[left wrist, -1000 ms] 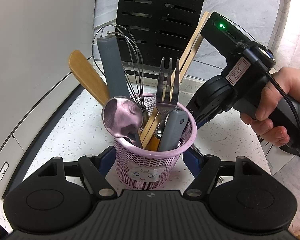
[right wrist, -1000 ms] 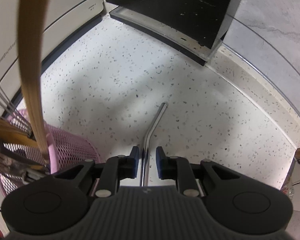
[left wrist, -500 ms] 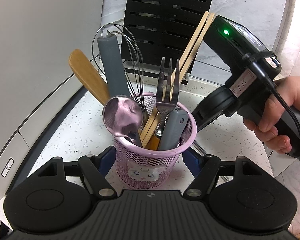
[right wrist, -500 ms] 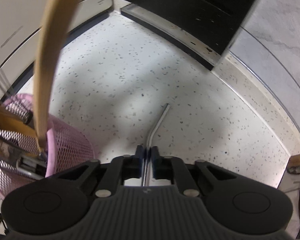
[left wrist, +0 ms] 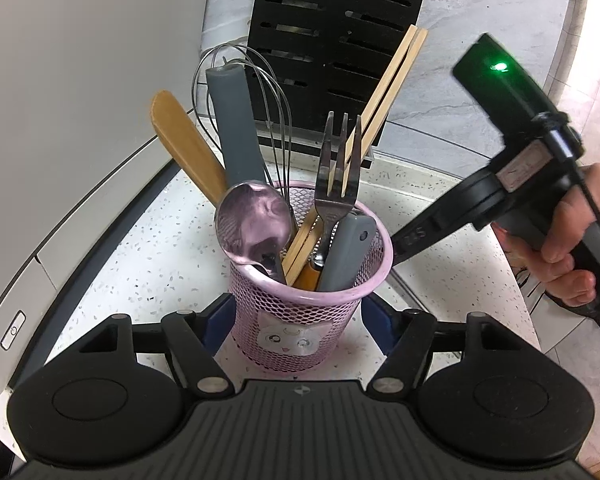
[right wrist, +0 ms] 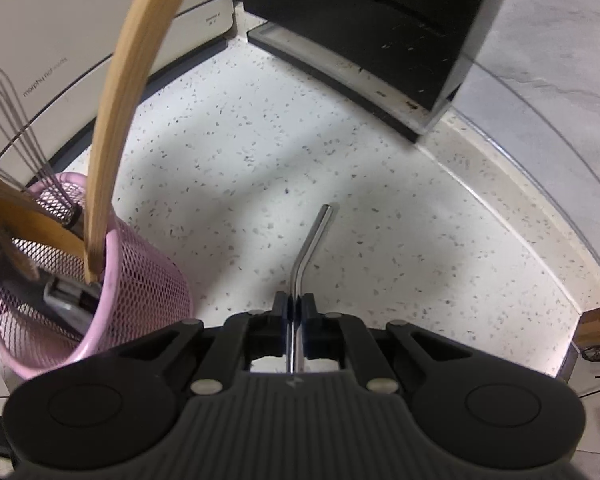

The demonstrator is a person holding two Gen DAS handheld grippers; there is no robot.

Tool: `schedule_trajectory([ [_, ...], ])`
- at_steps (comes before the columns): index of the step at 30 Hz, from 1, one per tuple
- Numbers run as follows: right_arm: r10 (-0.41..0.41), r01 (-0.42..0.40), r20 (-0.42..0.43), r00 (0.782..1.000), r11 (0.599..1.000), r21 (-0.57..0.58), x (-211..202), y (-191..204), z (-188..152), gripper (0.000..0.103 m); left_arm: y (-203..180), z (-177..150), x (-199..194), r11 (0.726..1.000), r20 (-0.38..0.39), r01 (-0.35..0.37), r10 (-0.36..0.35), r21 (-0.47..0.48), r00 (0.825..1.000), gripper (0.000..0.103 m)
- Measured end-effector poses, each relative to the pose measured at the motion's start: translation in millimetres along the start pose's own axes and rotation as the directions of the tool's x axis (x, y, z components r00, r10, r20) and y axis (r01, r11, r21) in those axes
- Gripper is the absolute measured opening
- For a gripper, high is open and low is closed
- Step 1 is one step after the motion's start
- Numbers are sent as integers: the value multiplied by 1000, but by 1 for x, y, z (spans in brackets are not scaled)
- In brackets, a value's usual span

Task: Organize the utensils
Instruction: 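Lift the metal straw and insert it into the pink cup with the right tool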

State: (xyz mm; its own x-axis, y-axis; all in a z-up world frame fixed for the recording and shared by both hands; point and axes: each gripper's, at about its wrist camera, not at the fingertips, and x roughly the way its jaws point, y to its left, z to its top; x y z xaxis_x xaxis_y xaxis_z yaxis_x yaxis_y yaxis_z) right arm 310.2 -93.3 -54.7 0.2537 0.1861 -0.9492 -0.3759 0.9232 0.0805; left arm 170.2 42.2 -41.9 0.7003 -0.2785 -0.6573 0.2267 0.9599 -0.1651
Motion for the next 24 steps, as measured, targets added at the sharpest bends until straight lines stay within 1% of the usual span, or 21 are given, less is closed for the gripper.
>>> schedule_trajectory([
  [2,6,-6,18,1000,1000,0,-7,-2,-4,3,0,-1,0,1000,12,-4,4,-1,1000,84],
  [5,21,-21,58,998,1000,-1,-19,-5,-11,3,1,-7,-3,1000,67,-10,9,10,998,92],
  [7,35,-35,97,995,999,-7,-30,-5,-18,3,1,-8,-5,1000,84,-7,6,7,996,92],
  [10,64,-65,133,989,998,2,-43,-5,-27,3,-2,-8,-7,1000,117,-5,3,23,993,94],
  [12,86,-87,150,985,996,2,-50,-3,-31,3,-6,-7,-5,999,128,-20,15,35,992,96],
  [17,117,-119,208,971,993,-1,-71,-3,-38,3,-12,-9,0,997,147,-54,46,52,988,96],
  [18,118,-121,228,967,993,-3,-78,-3,-39,3,-13,-7,1,997,144,-52,43,58,989,93],
  [24,130,-124,323,937,991,-39,-111,3,-48,3,-13,-6,1,997,136,-53,45,60,990,92],
])
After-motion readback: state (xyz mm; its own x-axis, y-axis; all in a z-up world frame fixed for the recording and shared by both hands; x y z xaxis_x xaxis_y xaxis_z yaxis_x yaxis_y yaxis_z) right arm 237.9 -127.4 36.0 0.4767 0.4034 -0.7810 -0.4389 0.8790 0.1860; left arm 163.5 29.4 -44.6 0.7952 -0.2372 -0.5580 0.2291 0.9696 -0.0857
